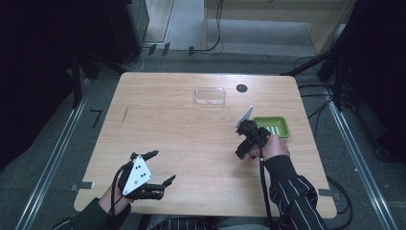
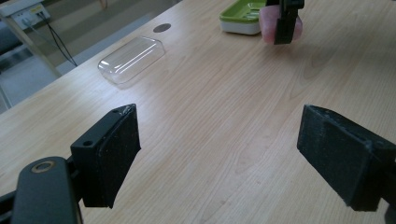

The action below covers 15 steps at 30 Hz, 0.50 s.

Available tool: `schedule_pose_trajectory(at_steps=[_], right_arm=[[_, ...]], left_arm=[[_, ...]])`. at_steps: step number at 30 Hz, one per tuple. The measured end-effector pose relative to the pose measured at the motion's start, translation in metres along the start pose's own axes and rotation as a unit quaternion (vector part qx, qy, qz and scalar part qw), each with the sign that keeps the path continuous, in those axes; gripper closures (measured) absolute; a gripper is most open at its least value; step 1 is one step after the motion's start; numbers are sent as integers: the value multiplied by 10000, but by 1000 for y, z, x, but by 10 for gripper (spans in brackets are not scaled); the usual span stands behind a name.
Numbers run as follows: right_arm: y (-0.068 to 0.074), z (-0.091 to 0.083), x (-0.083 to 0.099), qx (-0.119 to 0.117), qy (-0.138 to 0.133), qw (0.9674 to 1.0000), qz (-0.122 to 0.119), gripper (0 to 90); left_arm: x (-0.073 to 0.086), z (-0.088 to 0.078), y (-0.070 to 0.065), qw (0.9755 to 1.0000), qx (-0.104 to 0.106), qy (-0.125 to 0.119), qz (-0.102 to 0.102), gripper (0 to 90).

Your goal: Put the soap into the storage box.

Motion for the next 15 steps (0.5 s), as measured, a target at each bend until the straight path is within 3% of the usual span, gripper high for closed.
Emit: schedule_pose_trajectory(at_steps=[15], right_arm=[[-11,-10,5,43,-40,9999,107,134]], left_arm=[[0,0,0,10000,1,11,7,140]])
Point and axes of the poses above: each handheld gripper's, and its own axes: z roughly forward along the jaws, x roughly out of its underside, y roughly to its left, the point moved 7 cm from there along z, roughly forward along the jaws, and after that the axes turned 10 degrees about -z, right-handed, at the moved point
